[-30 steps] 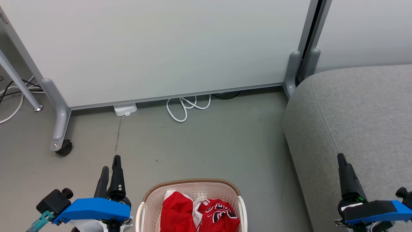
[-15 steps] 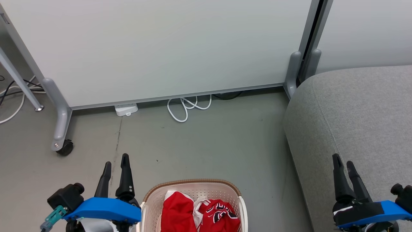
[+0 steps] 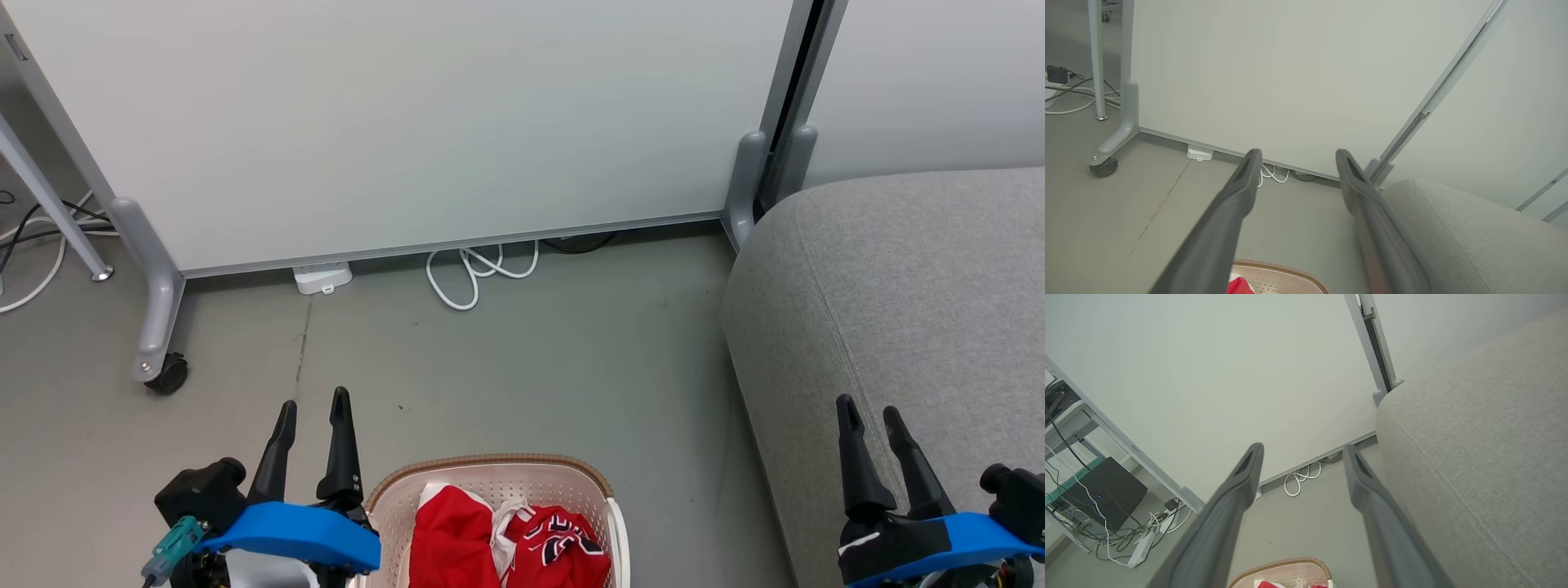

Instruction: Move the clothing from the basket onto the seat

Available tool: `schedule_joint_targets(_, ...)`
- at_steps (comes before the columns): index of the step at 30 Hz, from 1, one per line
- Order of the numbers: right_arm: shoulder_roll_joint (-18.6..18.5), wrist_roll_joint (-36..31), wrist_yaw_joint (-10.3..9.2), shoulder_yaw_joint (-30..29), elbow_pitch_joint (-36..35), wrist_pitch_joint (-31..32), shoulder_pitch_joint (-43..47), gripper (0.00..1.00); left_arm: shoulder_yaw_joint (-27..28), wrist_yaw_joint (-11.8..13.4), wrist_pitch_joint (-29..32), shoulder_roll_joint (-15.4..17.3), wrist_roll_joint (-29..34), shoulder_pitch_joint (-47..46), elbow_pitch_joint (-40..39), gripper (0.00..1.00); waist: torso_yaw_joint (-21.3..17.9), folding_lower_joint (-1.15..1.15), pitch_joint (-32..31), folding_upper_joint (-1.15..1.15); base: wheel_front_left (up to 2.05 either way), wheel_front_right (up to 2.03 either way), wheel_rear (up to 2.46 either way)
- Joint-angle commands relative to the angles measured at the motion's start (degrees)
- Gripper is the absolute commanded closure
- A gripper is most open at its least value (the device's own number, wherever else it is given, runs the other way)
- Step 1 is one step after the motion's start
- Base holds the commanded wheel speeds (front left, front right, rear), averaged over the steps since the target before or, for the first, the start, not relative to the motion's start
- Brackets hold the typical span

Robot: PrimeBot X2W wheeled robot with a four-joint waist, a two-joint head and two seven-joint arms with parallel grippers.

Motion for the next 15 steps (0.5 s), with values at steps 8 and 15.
schedule_joint_targets(8,-0.4,-6.2,0.1,-0.4,-1.3,-1.1,0.7,0.0,-1.2,0.4,-1.5,0.6,5.6,-1.6,0.0,0.0,0.3,0.0,-0.1,0.0,0.0,0.0,0.0)
schedule_joint_targets(15,-0.4,-10.7,0.11,-0.1,-1.5,-1.7,1.0,0.0,-1.7,0.3,-2.5,0.5,8.4,-1.5,0.2,0.0,0.6,0.0,-0.1,0.0,0.0,0.0,0.0)
